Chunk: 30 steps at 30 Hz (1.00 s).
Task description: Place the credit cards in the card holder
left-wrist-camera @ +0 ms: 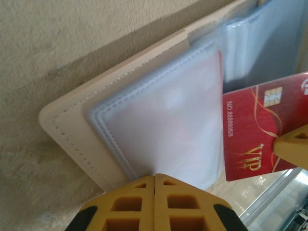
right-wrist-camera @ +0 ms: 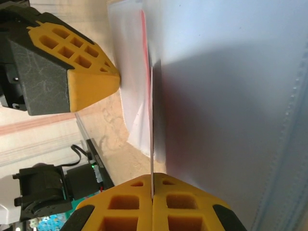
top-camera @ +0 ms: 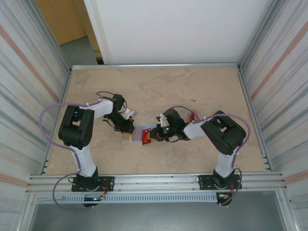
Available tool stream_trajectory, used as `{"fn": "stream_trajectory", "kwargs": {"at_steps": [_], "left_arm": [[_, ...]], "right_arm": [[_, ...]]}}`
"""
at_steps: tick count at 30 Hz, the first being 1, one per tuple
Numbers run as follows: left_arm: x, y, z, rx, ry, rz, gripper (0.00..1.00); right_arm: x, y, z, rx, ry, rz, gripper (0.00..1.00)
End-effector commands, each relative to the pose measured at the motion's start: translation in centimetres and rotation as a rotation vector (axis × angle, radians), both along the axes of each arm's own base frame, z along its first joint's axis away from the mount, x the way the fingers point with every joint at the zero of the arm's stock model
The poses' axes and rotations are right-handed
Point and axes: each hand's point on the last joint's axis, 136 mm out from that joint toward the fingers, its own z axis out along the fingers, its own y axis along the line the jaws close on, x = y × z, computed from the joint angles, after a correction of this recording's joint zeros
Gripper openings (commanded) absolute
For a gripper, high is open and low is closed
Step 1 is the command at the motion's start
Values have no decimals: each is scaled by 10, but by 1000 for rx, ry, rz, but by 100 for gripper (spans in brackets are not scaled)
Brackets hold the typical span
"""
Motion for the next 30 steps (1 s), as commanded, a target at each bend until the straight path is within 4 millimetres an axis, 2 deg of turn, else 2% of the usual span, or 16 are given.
{"fn": "stream_trajectory", "kwargs": {"at_steps": [1, 5, 9, 21, 30], "left_arm": [[-3, 4, -6, 26, 5, -14, 0], [-3, 4, -6, 24, 7, -11, 0], [-2, 4, -5, 26, 8, -13, 0], [-3, 4, -4, 20, -3, -12, 0], [-2, 4, -1, 21, -10, -10, 0]], "right_arm": [[-7, -4, 19, 7, -18, 13, 0], [-18, -10, 23, -19, -31, 23, 0], [-22, -6, 21, -19, -24, 37, 0], [-25, 4, -2, -14, 24, 47, 0], [-24, 5, -8, -12, 33, 43, 0]]}}
